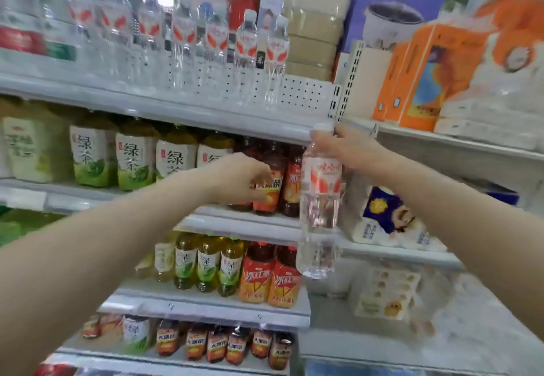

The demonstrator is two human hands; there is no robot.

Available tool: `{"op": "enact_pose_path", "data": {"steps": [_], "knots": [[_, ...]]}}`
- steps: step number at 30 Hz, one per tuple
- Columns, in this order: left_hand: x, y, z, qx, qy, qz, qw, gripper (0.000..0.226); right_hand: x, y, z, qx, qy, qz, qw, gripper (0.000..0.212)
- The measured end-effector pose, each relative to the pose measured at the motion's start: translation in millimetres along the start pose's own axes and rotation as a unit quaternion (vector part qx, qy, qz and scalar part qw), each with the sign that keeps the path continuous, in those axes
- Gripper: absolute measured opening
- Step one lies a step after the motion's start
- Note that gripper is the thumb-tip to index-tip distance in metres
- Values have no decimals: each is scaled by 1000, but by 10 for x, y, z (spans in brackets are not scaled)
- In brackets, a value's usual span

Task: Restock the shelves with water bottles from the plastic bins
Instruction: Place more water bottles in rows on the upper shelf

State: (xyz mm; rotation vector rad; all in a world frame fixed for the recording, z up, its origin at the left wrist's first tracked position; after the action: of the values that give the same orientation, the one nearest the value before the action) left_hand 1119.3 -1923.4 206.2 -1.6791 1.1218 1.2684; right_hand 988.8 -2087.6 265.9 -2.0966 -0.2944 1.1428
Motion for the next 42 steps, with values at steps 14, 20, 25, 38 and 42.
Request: {"op": "enact_pose_path", "data": {"steps": [14,20,25,38,42], "knots": [[-858,-1184,-1650,-133,123,-9,983,67,-1224,-1035,-2039,-75,258,-30,963,24],[-712,-1361,-2245,-163,58,51,984,61,-758,-686,-2771,-47,291,-58,954,64],[-732,-1450,-2552,-162,3,83,983,58,-592,-419,-3233,-20,284,-57,957,39],[-348,-1583,-2909,-218,28,157,963,62,-419,-224,-3641,-73,244,115,960,47],[-349,-1551,-2910,-224,37,148,963,60,-456,-214,-3683,-80,246,114,959,49]]}}
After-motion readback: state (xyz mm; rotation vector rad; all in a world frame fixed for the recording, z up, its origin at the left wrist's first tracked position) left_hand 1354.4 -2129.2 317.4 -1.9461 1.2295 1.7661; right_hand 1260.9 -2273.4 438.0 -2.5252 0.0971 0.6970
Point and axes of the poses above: each hand's wrist, its own z-axis away from the middle knuckle, its own x-axis out of the palm, y = z × x, the point moved 2 cm from there along -z, towards the middle knuckle, and after that the axes turned 9 degrees about -z, right-handed, at the moved point
